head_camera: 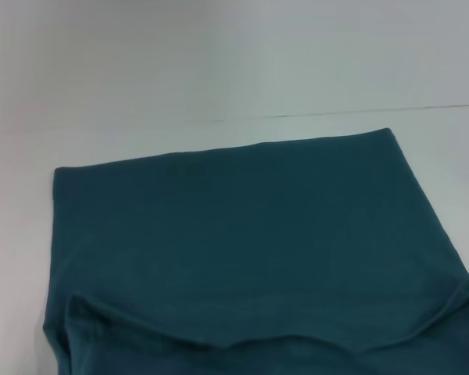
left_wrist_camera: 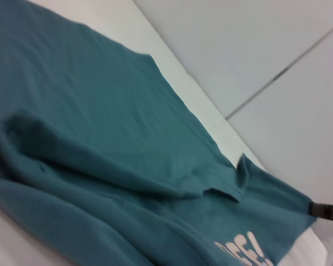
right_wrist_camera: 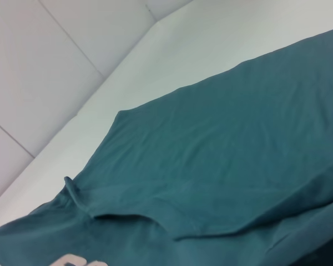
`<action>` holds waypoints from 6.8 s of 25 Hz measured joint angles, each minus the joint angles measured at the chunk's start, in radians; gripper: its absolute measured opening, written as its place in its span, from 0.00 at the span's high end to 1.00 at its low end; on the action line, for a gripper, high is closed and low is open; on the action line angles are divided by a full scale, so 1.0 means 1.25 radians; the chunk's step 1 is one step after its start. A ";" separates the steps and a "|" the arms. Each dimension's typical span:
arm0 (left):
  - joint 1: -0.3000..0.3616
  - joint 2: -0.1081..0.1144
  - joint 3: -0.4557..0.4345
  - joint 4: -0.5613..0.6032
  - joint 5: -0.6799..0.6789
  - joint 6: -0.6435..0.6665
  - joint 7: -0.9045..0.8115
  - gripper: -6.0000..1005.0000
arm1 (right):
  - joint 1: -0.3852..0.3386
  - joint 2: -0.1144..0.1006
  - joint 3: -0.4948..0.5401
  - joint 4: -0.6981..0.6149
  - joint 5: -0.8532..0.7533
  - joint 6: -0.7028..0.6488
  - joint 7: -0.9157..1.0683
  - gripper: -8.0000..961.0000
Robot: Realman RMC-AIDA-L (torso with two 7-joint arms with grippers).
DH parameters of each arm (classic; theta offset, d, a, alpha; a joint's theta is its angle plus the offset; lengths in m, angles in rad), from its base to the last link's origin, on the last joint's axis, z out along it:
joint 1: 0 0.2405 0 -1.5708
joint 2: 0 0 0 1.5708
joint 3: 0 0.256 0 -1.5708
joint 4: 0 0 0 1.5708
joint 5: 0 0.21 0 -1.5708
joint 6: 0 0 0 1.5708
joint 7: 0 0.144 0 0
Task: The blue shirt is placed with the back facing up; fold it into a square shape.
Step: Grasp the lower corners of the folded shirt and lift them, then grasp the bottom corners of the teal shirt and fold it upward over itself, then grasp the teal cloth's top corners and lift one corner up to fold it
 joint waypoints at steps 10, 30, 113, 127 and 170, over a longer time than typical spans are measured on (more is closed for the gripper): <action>0.000 0.002 -0.012 0.001 0.010 0.013 -0.002 0.96 | -0.015 -0.002 0.082 0.000 -0.030 -0.053 -0.030 0.96; -0.200 0.052 -0.128 -0.076 -0.008 -0.151 -0.038 0.96 | 0.193 -0.022 0.159 0.057 -0.025 0.095 0.025 0.96; -0.268 0.021 0.011 -0.222 -0.442 -0.707 0.110 0.15 | 0.331 -0.117 -0.275 0.205 0.285 0.540 0.286 0.06; -0.222 0.020 0.030 -0.134 -0.271 -0.648 -0.056 0.15 | 0.323 -0.152 -0.267 0.145 0.161 0.415 0.467 0.06; -0.254 0.022 0.117 -0.082 -0.085 -0.664 -0.293 0.17 | 0.318 -0.152 -0.227 0.137 0.132 0.403 0.481 0.06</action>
